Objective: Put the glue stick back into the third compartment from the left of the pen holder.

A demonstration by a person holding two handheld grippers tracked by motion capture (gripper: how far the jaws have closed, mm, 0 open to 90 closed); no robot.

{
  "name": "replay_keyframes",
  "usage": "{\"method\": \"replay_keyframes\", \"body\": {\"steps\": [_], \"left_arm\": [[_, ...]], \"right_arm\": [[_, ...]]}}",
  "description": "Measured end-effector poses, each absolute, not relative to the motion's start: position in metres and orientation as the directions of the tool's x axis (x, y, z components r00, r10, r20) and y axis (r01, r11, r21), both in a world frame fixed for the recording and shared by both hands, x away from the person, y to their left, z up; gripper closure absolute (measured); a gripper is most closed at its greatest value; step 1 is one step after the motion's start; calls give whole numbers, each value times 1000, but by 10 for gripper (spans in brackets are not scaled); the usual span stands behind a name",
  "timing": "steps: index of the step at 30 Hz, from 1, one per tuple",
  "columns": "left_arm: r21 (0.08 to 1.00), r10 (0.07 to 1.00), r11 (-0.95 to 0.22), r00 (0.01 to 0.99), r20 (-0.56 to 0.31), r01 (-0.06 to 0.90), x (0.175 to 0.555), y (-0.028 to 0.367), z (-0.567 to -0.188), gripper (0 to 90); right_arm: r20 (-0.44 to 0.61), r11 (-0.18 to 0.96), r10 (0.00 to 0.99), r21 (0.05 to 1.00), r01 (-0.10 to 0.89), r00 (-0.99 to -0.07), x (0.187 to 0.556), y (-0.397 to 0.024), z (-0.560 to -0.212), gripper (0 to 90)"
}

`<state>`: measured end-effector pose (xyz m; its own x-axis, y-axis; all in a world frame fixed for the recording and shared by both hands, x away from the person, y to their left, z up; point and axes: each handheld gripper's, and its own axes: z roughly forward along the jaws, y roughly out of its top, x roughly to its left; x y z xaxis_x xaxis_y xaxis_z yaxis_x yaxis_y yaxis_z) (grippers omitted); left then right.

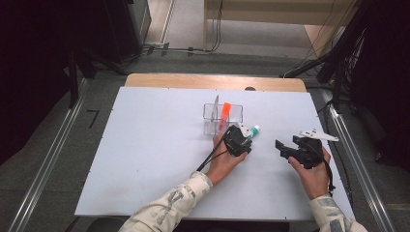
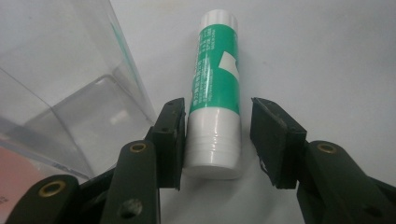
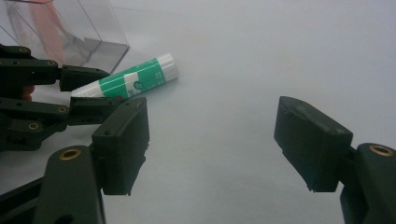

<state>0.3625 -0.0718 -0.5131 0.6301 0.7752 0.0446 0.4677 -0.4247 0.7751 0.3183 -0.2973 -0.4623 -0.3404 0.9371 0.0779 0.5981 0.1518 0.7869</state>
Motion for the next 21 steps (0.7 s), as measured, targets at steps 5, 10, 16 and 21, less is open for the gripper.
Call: {"method": "replay_keyframes", "body": {"steps": [5, 10, 16, 21], "left_arm": [[775, 774, -419, 632, 33, 473, 363, -71, -513, 584], [774, 775, -416, 632, 27, 477, 364, -71, -513, 600], [774, 776, -413, 631, 23, 480, 364, -70, -513, 632], [774, 777, -412, 629, 24, 480, 364, -70, -513, 647]], "right_arm": [[79, 151, 937, 787, 599, -341, 318, -297, -462, 254], [80, 152, 937, 786, 600, -341, 318, -297, -463, 254], [82, 152, 936, 782, 604, -341, 318, -297, -463, 254], [84, 150, 936, 782, 604, -341, 318, -297, -463, 254]]}}
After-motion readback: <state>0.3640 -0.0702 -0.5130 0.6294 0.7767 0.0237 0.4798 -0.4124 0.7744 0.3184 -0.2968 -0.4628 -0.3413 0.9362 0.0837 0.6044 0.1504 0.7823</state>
